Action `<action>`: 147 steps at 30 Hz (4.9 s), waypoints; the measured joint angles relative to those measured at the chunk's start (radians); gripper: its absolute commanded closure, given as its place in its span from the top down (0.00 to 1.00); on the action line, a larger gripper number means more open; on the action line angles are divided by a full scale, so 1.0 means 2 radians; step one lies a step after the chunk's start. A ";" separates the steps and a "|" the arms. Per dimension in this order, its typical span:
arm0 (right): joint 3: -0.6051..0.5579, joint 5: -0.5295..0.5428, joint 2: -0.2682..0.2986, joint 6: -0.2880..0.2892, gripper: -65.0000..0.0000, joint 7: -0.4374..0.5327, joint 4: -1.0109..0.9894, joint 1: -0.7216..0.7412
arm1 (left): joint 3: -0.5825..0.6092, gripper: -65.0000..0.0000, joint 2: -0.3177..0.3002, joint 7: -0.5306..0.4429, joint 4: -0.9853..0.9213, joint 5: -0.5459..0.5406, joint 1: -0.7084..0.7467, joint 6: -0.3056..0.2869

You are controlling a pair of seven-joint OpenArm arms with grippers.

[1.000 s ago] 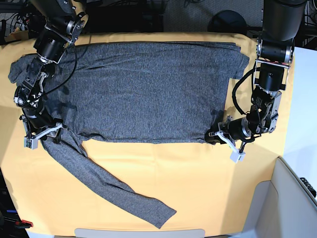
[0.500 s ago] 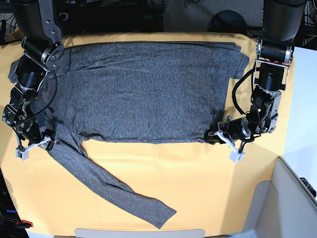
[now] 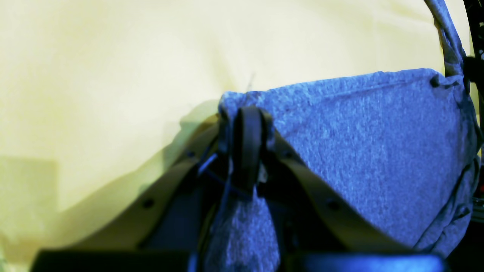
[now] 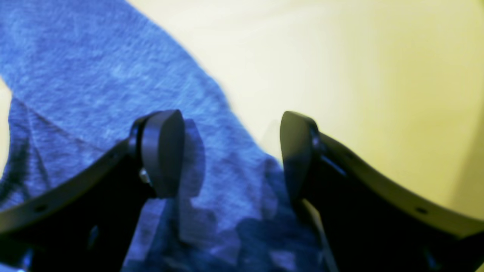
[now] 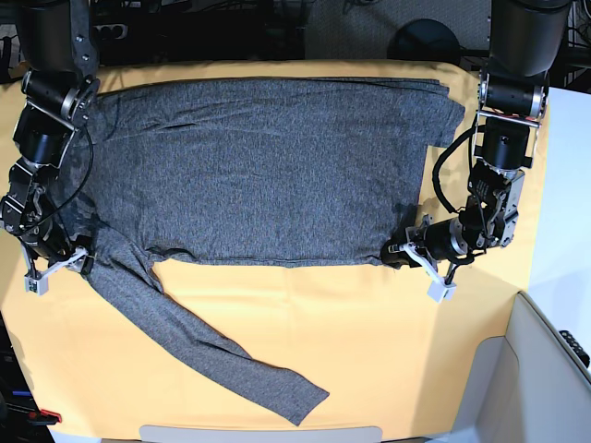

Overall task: Fold the T-shirt properly
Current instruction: 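Lower both grippers and pinch the hem corners of the grey shirt, then lift the hem with both grippers and fold it onto the collar edge, then open the right gripper and move it to the hanging sleeve, then grasp the sleeve near its shoulder seam with the right gripper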

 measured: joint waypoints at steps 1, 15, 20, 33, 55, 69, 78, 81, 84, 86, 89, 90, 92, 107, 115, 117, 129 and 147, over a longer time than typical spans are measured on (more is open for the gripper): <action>0.000 0.000 0.000 -0.002 0.61 0.002 -0.001 0.000 | 0.000 0.00 0.000 0.000 0.000 0.000 0.000 0.000; 0.001 0.043 -0.012 -0.005 0.03 0.027 -0.003 -0.020 | 0.000 0.00 0.000 -0.001 0.000 0.000 0.002 0.000; -0.001 0.046 -0.018 -0.005 0.00 0.028 -0.002 -0.020 | -0.002 0.00 0.000 -0.004 0.000 -0.006 0.007 -0.002; -0.001 0.032 -0.024 -0.002 0.00 -0.006 0.147 -0.096 | -0.076 0.00 0.000 0.038 0.089 0.014 0.057 0.005; 0.090 0.035 -0.044 0.004 0.00 -0.008 0.350 -0.230 | -0.229 0.00 -0.003 0.129 0.351 0.017 0.197 0.004; 0.130 0.116 -0.039 -0.001 0.00 -0.008 0.410 -0.312 | -0.233 0.00 -0.003 0.128 0.471 0.013 0.275 0.002; 0.130 0.116 -0.042 0.004 0.00 -0.007 0.455 -0.370 | -0.233 0.00 -0.004 0.128 0.475 0.012 0.303 0.002; 0.141 0.117 -0.049 0.004 0.00 -0.006 0.455 -0.379 | -0.231 0.00 -0.015 0.127 0.475 0.009 0.311 0.002; 0.154 0.116 -0.061 0.004 0.00 -0.008 0.454 -0.381 | -0.230 0.00 -0.023 0.128 0.475 0.012 0.326 0.002; 0.154 0.117 -0.061 0.004 0.00 -0.008 0.446 -0.381 | -0.230 0.00 -0.023 0.128 0.475 0.013 0.334 0.002; 0.154 0.116 -0.060 0.004 0.00 -0.008 0.428 -0.379 | -0.229 0.01 -0.022 0.127 0.475 0.010 0.337 0.002; 0.154 0.116 -0.060 0.002 0.00 -0.009 0.425 -0.379 | -0.229 0.01 -0.022 0.128 0.475 0.010 0.337 0.002; 0.153 0.116 -0.060 0.002 0.01 -0.010 0.423 -0.378 | -0.229 0.03 -0.022 0.128 0.474 0.011 0.339 0.002; 0.150 0.114 -0.051 0.000 0.43 -0.051 0.427 -0.361 | -0.232 0.38 -0.022 0.194 0.472 0.013 0.336 0.002; 0.207 0.112 -0.039 -0.006 0.43 -0.047 0.474 -0.301 | -0.232 0.38 -0.022 0.195 0.473 0.013 0.335 0.002; 0.199 0.113 -0.043 -0.001 0.43 -0.048 0.473 -0.277 | -0.232 0.38 -0.022 0.195 0.473 0.013 0.335 0.002; 0.047 0.109 -0.038 -0.005 0.43 -0.121 0.235 -0.106 | -0.233 0.38 -0.022 0.197 0.474 0.014 0.316 0.004; 0.015 0.056 -0.039 -0.003 0.43 -0.034 0.104 -0.067 | -0.233 0.38 -0.022 0.195 0.473 0.013 0.305 0.004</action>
